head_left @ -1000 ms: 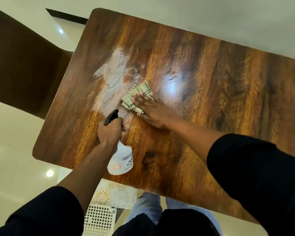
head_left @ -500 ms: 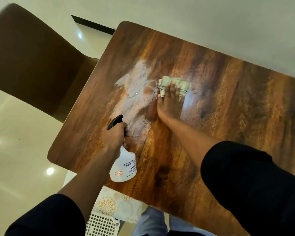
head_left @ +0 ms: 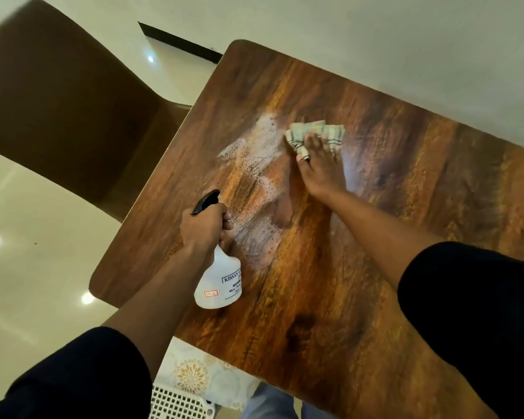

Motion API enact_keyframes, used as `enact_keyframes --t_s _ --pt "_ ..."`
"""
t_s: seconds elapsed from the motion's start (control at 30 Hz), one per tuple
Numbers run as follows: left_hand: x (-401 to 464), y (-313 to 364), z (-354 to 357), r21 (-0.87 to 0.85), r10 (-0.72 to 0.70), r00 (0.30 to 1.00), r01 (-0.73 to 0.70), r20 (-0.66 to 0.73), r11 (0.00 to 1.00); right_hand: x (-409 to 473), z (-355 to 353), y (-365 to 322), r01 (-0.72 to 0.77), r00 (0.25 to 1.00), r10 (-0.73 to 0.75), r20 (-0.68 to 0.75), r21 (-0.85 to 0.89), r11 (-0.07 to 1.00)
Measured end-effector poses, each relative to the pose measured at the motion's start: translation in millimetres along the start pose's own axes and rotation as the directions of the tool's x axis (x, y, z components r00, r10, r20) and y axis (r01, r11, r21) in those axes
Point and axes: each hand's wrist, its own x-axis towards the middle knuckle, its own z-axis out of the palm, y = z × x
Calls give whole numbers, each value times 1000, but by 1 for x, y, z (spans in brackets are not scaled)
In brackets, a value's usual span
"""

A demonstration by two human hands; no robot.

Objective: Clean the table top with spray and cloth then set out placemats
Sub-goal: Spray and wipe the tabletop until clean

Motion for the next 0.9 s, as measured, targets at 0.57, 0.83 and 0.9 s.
enact_keyframes --t_s 0.57,0.83,0.9 --pt "17 2 -3 -65 -34 994 27 -101 998 -8 66 -108 549 832 -504 232 -205 811" --pt "15 9 -11 -52 -38 999 36 -38 998 48 9 -60 336 936 -304 179 -184 924" --pt "16 11 -13 -46 -42 999 41 -26 998 63 -11 -36 162 985 -149 91 -165 973"
